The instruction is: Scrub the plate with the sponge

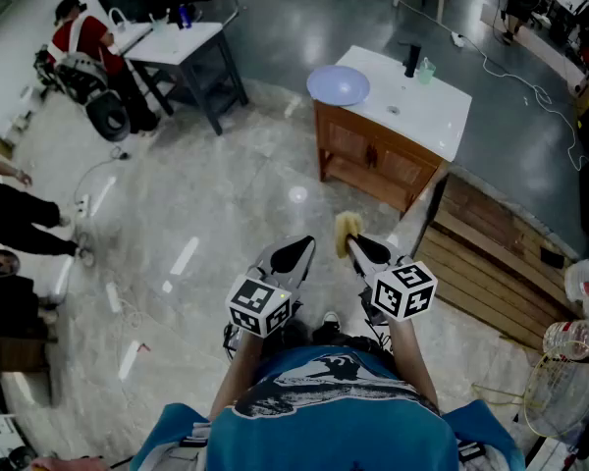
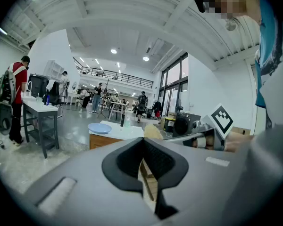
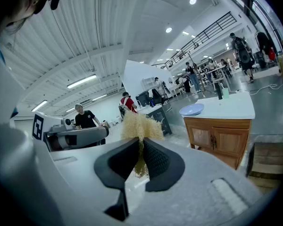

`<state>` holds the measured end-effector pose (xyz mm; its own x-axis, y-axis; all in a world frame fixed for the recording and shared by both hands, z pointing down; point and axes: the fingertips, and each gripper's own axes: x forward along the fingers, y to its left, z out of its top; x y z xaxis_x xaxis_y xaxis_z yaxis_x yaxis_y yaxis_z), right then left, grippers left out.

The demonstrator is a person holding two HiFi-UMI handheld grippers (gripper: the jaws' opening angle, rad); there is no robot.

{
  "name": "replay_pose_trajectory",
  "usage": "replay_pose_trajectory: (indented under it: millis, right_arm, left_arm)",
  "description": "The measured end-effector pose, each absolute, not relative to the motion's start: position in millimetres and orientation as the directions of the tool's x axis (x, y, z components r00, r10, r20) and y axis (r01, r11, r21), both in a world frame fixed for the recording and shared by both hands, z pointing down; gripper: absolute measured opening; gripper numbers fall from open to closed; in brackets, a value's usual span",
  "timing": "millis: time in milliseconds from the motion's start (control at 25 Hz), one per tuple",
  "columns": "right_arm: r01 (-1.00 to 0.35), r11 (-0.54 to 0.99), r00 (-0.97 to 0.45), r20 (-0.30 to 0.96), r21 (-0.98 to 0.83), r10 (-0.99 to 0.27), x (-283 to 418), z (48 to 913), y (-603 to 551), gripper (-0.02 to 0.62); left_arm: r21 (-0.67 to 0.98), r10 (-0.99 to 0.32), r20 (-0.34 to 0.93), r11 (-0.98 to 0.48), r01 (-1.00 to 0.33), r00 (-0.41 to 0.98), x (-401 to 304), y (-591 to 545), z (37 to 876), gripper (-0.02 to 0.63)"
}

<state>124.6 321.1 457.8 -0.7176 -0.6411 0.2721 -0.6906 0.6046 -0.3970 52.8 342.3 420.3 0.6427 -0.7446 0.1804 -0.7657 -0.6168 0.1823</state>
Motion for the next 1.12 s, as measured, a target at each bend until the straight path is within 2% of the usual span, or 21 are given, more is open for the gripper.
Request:
replay_pose_trajectory:
  millis: [600,1120]
  right_arm:
    - [-0.672,0.603,-0.727,0.232,-0.429,-0.646,138.3,452.5,302.1,0.029]
    - [-0.660,0.571,-0.732,0.248,-0.488,-0.634,136.1,469.8,289.0,0.029]
  left_arm:
    - [0.173,-0.737,0.171,-0.632,-0.756,0.654,71.8,321.8,414.0,0.011]
    - [0.179,-0.731,0.227,-0.619,-0.765,0.644,66.8,311.0,426.1,0.011]
